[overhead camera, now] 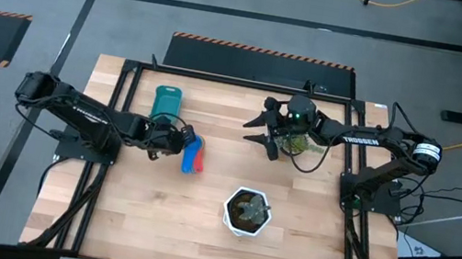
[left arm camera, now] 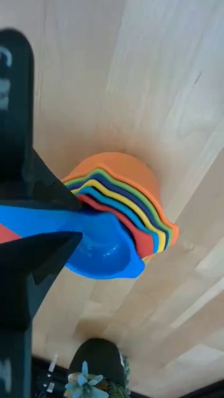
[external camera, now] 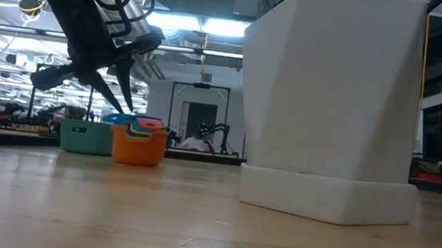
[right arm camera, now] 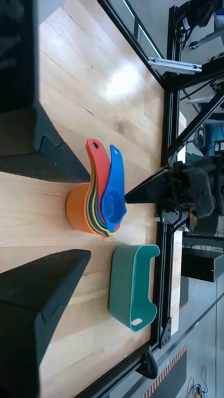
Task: Nest measuring cups in basket
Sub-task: Stack the blue measuring cup into the red measuring cup
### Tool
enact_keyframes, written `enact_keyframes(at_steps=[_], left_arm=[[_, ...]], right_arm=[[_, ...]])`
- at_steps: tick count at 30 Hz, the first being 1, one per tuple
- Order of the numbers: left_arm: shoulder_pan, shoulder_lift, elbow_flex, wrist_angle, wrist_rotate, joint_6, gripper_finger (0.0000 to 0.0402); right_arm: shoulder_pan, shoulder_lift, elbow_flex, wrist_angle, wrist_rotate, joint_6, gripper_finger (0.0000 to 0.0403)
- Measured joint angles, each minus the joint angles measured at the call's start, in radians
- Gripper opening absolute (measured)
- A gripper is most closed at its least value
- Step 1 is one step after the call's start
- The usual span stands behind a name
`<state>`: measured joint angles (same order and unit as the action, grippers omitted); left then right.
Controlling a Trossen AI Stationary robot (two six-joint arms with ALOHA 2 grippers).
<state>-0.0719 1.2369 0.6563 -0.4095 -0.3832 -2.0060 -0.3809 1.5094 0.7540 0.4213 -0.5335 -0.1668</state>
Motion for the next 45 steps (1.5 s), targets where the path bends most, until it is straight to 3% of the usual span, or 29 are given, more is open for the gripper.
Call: enact_keyframes(at_steps=[5,15,25,36,45], left_arm=[[0.000,0.000,0.000,-0.002,-0.018,0.085,0.0081],[-0.001,-0.009,0.000,-0.038,0.002,0.391,0.0082],[-0.039,-0.010,0.000,-0.091,-0.072,0.431,0.0079],[-0.094,-0.009,0.000,-0.234,0.061,0.482,0.0079],[-0.146,0.011,0.000,-0.223,0.023,0.491,0.0079]], right_arm=[[0.000,0.000,0.000,-0.001,0.000,0.000,0.0190],[0.042,0.006,0.000,-0.008,-0.001,-0.020,0.0190],[0.080,0.132,-0.001,0.051,0.052,-0.026,0.0190],[0.080,0.295,0.000,0.291,0.054,-0.022,0.0190],[0.089,0.440,0.052,0.399,0.051,0.058,0.0190]])
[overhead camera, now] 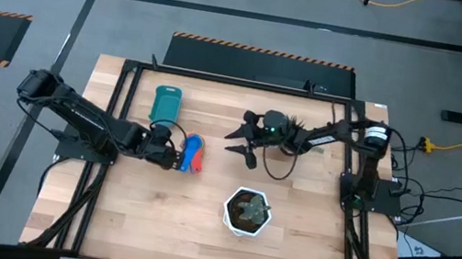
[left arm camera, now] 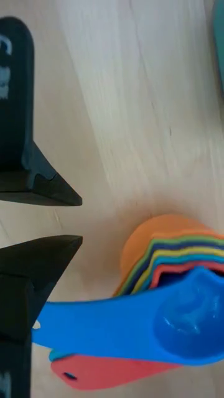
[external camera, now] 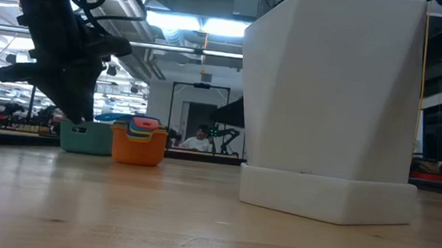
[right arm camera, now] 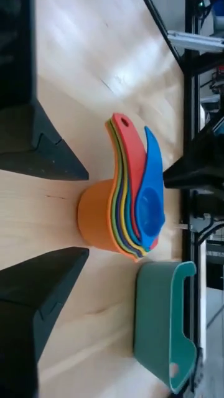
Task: Nest measuring cups in basket
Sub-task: Stack the blue measuring cup into the red measuring cup
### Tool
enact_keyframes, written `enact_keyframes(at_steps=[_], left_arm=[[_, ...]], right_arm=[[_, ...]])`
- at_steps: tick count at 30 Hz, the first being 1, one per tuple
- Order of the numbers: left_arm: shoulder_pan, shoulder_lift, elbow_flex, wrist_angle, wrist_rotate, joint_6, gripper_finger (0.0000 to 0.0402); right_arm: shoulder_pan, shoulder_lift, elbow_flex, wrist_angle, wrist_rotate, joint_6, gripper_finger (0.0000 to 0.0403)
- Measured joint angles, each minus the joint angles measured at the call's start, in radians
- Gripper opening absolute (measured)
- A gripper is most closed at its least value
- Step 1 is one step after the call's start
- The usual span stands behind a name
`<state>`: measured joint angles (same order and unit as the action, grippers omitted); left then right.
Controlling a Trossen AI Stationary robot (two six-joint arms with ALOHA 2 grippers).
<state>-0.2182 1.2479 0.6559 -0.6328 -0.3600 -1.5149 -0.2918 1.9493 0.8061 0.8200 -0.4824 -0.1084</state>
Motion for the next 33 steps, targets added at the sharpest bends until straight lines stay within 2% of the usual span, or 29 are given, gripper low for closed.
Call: enact_keyframes(at_steps=[7,14,24,33], left_arm=[[-0.001,0.068,0.000,0.089,0.005,0.007,0.0079],[-0.001,0.082,0.000,0.203,0.010,0.007,0.0079],[-0.001,0.082,0.000,0.296,0.012,0.007,0.0078],[-0.001,0.076,0.000,0.263,0.007,0.008,0.0078]], right_arm=[[0.049,0.136,0.135,-0.001,-0.038,0.053,0.0190],[0.095,0.214,0.224,-0.030,-0.044,0.052,0.0190],[0.141,0.224,0.268,-0.042,-0.035,0.049,0.0190],[0.152,0.224,0.267,-0.047,-0.034,0.051,0.0190]])
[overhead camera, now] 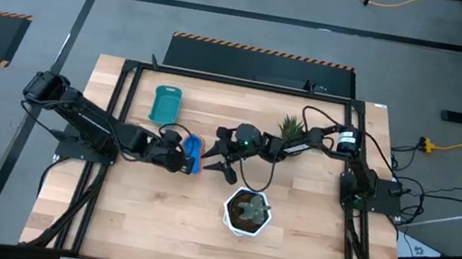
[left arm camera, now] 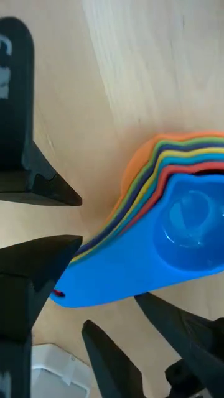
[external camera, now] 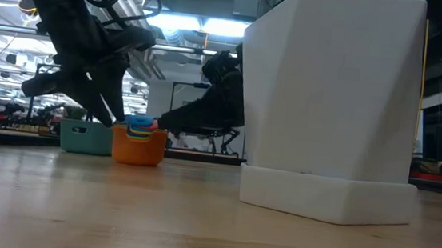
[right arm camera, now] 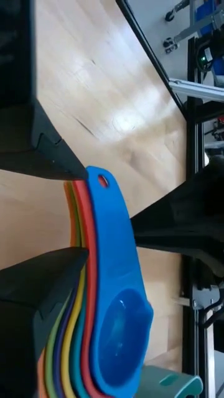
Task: Nest measuring cups in basket
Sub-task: Stack the blue measuring cup into the red measuring cup, then put the nested measuring cups into the green bin
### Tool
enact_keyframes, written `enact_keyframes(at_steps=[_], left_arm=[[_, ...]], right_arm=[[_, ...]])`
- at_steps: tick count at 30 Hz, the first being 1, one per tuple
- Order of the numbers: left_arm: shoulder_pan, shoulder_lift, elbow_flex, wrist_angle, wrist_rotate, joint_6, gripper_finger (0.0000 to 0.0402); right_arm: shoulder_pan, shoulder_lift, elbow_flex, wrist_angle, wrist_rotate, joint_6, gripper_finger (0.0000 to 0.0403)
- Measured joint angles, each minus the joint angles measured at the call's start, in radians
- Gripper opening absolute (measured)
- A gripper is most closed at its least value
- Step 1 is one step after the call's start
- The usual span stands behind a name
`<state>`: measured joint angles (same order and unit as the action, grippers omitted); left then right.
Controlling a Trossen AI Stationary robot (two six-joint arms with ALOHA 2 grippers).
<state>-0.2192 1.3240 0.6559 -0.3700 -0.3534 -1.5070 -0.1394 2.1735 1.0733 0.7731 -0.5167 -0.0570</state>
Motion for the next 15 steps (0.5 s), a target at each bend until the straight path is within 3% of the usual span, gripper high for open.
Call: enact_keyframes(at_steps=[15], left_arm=[[-0.004,-0.044,0.000,-0.107,0.057,0.067,0.0079]], right_arm=[[-0.017,0.000,-0.001,0.000,-0.007,0.053,0.0190]])
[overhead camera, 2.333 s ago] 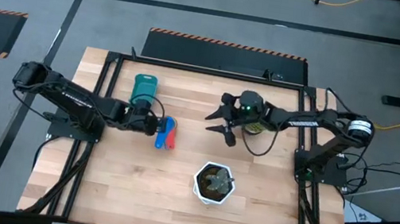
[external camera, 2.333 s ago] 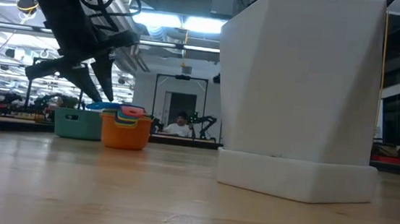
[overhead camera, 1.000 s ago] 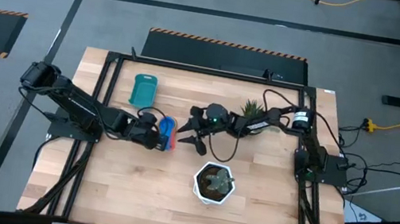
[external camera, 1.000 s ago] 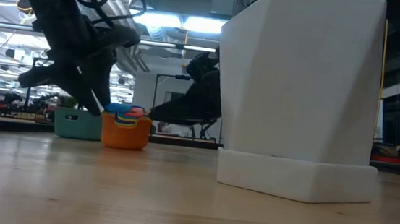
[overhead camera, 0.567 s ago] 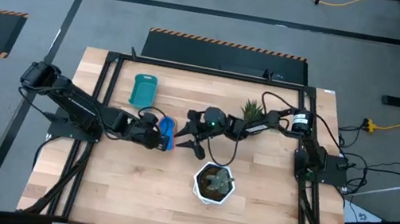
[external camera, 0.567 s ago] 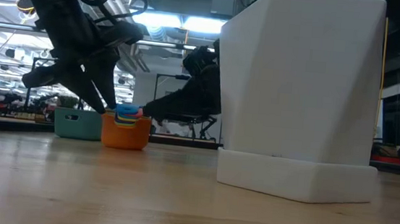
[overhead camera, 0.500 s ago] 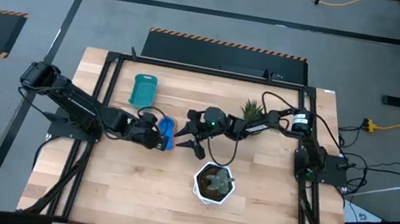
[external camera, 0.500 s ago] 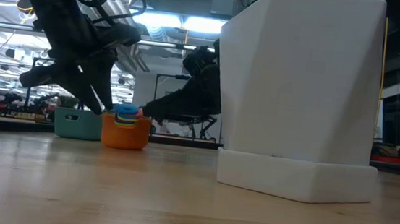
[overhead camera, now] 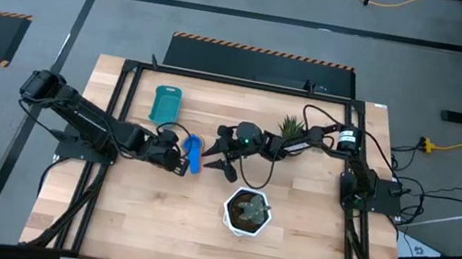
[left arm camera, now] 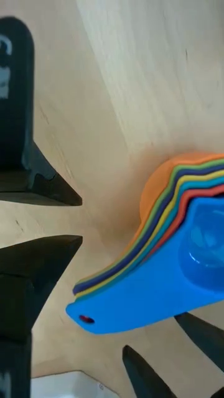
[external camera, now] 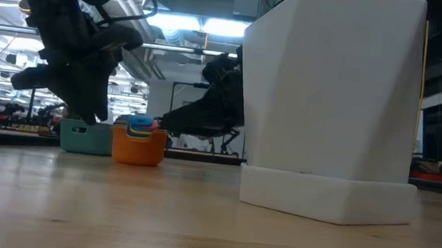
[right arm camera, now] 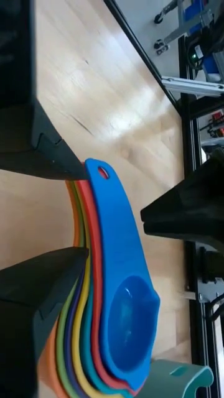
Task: Nest measuring cups in basket
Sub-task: Put the nested measuring cups into the green bin
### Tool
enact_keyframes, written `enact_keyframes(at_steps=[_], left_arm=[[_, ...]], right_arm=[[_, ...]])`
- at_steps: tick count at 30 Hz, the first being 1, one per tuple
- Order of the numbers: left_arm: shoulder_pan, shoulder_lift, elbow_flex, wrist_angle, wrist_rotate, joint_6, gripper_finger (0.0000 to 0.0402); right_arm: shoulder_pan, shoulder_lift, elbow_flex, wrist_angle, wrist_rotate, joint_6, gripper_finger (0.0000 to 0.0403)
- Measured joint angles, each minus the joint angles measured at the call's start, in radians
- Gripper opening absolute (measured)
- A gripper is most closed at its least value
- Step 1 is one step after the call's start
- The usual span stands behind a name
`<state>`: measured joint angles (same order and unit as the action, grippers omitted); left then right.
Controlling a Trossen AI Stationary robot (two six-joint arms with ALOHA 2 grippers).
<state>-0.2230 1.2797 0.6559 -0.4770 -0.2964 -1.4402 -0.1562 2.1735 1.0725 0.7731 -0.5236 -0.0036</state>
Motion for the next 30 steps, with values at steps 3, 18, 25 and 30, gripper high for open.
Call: enact_keyframes(at_steps=[3,18,25,30], left_arm=[[0.000,0.000,0.000,0.005,0.000,0.009,0.0084],[0.000,0.001,0.000,0.015,0.003,0.008,0.0212],[0.000,0.001,0.000,0.014,0.018,0.008,0.0275],[-0.004,-0.025,0.000,0.001,0.053,0.092,0.0281]], right_arm=[[0.000,0.000,0.000,0.000,0.000,0.000,0.0190],[-0.001,0.000,0.000,0.000,0.000,-0.002,0.0190],[-0.001,0.000,0.000,0.000,0.000,-0.004,0.0190],[-0.001,0.000,0.000,0.000,0.000,-0.004,0.0190]])
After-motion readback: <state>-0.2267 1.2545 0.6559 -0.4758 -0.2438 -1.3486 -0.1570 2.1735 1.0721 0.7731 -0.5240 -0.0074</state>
